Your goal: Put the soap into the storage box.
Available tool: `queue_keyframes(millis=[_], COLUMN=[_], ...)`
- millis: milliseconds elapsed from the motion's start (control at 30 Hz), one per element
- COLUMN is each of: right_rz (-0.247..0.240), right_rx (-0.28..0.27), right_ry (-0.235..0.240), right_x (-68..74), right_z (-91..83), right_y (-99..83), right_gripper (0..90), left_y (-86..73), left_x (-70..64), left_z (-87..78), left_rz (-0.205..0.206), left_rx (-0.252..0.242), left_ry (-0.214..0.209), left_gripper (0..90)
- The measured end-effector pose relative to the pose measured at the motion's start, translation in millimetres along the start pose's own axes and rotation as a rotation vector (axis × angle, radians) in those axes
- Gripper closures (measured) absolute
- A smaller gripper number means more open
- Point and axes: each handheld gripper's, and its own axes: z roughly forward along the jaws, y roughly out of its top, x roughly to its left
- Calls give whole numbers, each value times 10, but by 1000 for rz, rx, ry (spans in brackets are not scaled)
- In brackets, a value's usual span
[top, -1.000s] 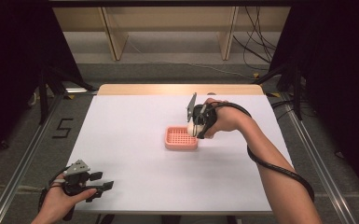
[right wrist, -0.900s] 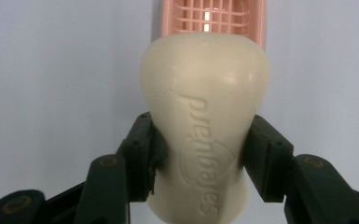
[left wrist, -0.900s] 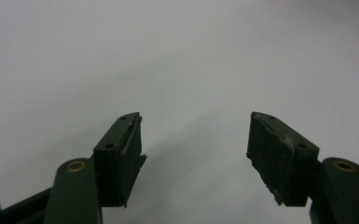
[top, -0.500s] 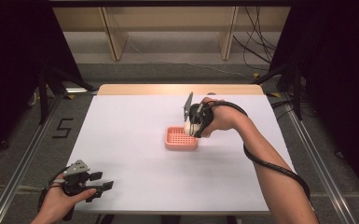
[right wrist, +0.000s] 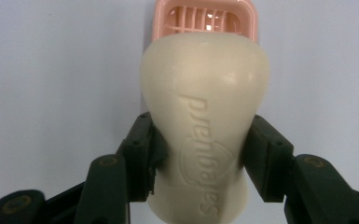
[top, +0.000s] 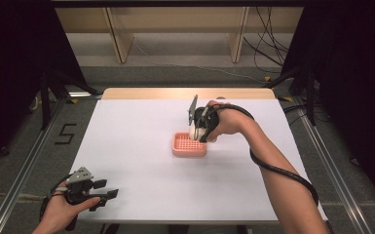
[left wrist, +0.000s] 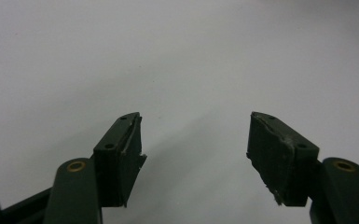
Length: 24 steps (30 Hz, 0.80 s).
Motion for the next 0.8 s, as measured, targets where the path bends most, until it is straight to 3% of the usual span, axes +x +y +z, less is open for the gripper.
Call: queue_keyframes(millis=[67,100,200,300,333,367,567,600,800], right_rz=[-10,8,-28,-3,-38,1,7,-13,10], right_rx=[8,9,8,8,-2,6,5,12,7], right_ry=[-13,-7,-8,-9,-14,-6,-2,-6,-6], right_x=[-17,-18,-53,-43,-68,-52,-70,-87,-79], right_z=[4,9,23,36,49,46,82,86,111], right_y=[4,22,40,56,61,64,94,98,130], right_gripper=[506,505,506,505,505,506,505,505,505], left_y=[0,2,-2,-2,-3,-2,-3,-3,-4], left_x=[0,10,1,0,0,0,-3,0,-3], left_z=[-1,-9,-3,-3,-3,-3,-3,-6,-3], left_rz=[0,13,1,1,1,1,-2,1,-2], left_rx=[0,11,-1,-1,-1,-1,-4,-1,-5], left_ry=[0,1,1,1,1,0,1,1,-3], left_gripper=[348,348,348,348,348,348,348,348,348])
